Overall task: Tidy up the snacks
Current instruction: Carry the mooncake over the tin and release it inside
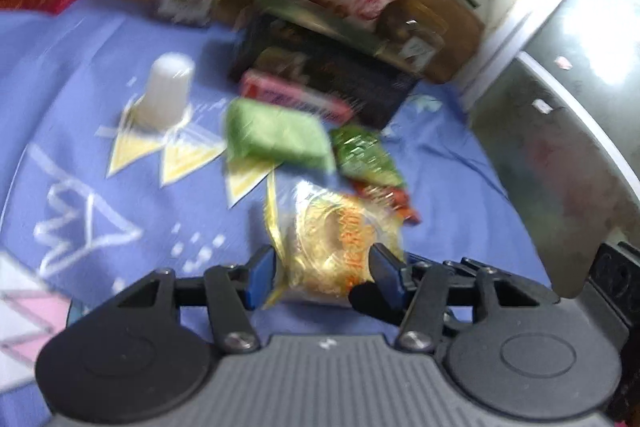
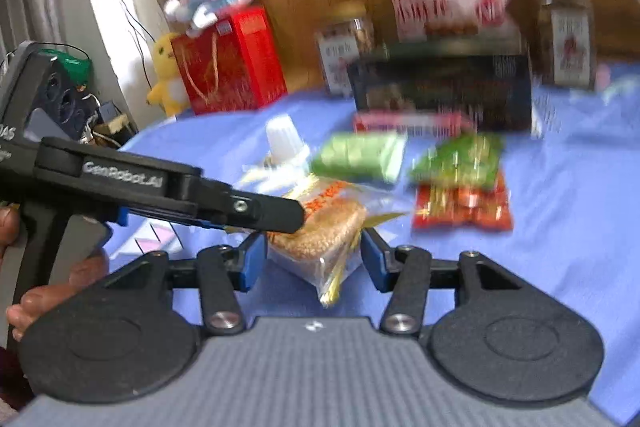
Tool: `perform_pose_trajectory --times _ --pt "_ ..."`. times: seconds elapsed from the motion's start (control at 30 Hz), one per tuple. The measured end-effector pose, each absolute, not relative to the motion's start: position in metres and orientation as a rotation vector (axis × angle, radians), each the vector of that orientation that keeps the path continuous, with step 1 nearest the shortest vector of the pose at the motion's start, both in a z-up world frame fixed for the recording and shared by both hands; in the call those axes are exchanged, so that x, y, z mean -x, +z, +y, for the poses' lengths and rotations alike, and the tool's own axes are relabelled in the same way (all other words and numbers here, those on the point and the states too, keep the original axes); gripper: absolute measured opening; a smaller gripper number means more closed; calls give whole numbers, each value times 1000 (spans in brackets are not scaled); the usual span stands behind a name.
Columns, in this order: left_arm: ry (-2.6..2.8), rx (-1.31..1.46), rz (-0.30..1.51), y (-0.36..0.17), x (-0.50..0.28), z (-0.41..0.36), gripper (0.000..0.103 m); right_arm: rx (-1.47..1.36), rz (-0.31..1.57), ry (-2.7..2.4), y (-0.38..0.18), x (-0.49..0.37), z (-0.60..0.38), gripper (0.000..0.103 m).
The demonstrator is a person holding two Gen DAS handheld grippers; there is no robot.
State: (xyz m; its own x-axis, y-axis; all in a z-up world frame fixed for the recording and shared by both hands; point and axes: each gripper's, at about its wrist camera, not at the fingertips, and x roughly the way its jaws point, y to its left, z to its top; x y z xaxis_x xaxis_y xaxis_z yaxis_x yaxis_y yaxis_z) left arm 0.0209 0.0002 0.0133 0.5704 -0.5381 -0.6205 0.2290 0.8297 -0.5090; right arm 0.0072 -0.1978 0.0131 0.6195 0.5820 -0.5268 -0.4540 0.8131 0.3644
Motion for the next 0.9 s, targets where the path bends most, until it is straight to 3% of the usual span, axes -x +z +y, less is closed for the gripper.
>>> perform_pose_trajectory --times 0.4,0.5,0.8,0.9 --pt "-341 339 757 52 18 14 54 -369 677 657 1 -19 -222 61" --pt "-326 334 738 58 19 15 62 -390 662 664 2 -16 -228 61" --pt "-350 408 781 40 16 27 71 -321 584 623 13 8 -245 65" --pt "-363 448 777 35 12 38 71 -290 579 626 14 9 -244 72"
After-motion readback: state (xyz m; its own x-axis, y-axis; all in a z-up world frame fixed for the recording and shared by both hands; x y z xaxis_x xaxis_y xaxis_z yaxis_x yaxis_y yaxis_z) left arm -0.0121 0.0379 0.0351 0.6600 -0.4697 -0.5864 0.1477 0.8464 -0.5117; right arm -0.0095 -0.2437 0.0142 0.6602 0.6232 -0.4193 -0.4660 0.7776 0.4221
